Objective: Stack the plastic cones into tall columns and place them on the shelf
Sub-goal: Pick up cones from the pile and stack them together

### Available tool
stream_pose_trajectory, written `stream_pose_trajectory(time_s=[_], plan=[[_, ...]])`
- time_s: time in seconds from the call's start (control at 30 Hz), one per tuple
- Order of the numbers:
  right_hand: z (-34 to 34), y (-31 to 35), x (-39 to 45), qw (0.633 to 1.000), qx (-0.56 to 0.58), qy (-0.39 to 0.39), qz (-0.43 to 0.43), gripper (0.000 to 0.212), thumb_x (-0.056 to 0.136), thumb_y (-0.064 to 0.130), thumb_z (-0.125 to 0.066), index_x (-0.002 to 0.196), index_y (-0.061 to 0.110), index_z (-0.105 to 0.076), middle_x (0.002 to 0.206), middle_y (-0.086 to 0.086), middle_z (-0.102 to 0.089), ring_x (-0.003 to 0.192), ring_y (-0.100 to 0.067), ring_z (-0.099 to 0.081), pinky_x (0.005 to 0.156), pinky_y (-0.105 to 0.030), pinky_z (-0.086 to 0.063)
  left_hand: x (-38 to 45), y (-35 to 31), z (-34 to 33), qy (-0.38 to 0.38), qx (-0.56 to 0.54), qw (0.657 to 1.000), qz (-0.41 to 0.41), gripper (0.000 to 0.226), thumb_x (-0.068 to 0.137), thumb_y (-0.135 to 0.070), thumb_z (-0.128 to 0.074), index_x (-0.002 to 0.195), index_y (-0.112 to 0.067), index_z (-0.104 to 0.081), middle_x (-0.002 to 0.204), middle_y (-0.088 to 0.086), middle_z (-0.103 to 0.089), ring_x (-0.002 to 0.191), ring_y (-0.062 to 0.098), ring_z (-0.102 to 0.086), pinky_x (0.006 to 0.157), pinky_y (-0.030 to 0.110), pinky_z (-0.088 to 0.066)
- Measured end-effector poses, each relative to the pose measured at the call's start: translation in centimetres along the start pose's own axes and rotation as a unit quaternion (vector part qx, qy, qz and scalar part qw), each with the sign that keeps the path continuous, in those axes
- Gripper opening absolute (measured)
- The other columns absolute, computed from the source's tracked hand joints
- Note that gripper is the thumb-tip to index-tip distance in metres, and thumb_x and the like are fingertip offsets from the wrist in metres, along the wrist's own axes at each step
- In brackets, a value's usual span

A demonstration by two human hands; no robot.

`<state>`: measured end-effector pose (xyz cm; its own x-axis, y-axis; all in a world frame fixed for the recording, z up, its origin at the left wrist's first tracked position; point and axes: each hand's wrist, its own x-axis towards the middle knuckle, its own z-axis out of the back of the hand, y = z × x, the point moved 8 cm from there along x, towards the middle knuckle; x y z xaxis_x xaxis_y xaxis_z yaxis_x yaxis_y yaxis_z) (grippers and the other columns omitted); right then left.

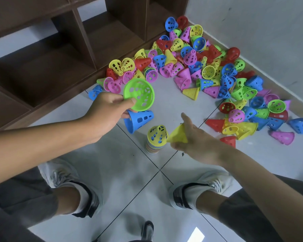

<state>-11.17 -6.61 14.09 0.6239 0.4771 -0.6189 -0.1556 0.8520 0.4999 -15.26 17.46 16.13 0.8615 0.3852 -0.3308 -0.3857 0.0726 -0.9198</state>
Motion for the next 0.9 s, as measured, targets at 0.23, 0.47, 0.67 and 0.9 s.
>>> stream_pose_trajectory(time_s=[0.23,0.47,0.67,0.9], plan=[[1.1,2.1,1.5,0.989,-0.071,-0.132,0.008,0.039,0.078,0.048,-0.078,0.094,0.02,-0.057,0.079,0.001,-0.056,0.073,-0.025,-0.057,0.058,-0.032,-0.043,-0.1,-0.3,0.6,-0.011,-0.027,1.0,0.004,0.02,0.097,-0.018,-0.066,0.096,-0.001,-0.076,0.094,0.013,-0.078,0.092,0.02,-0.076,0.082,0.027,-0.061],[0.2,2.2,2.4,0.989,0.069,-0.13,0.017,0.057,0.081,0.04,-0.081,0.132,0.026,-0.059,0.12,0.008,-0.064,0.072,-0.005,-0.061,0.065,-0.03,-0.055,-0.1,-0.7,0.9,-0.01,-0.091,0.996,0.018,0.02,0.098,-0.013,-0.064,0.103,0.004,-0.073,0.097,0.021,-0.076,0.094,0.024,-0.076,0.082,0.028,-0.061],[1.3,2.1,2.4,0.936,0.317,-0.147,0.033,0.035,0.096,0.047,-0.061,0.118,0.021,-0.067,0.11,0.003,-0.073,0.096,-0.011,-0.072,0.098,-0.032,-0.055,-0.5,-1.5,-0.2,0.042,-0.159,0.986,0.035,0.026,0.099,-0.015,-0.061,0.112,0.006,-0.07,0.1,0.019,-0.077,0.098,0.023,-0.075,0.085,0.028,-0.061],[0.1,2.8,2.1,0.854,0.518,-0.037,0.031,0.036,0.097,0.029,-0.064,0.123,0.004,-0.065,0.124,-0.025,-0.066,0.104,-0.03,-0.067,0.094,-0.035,-0.057,-2.3,-2.4,-3.0,0.14,-0.177,0.974,0.023,0.029,0.098,-0.017,-0.061,0.113,0.006,-0.071,0.107,0.019,-0.076,0.104,0.026,-0.073,0.093,0.032,-0.059]])
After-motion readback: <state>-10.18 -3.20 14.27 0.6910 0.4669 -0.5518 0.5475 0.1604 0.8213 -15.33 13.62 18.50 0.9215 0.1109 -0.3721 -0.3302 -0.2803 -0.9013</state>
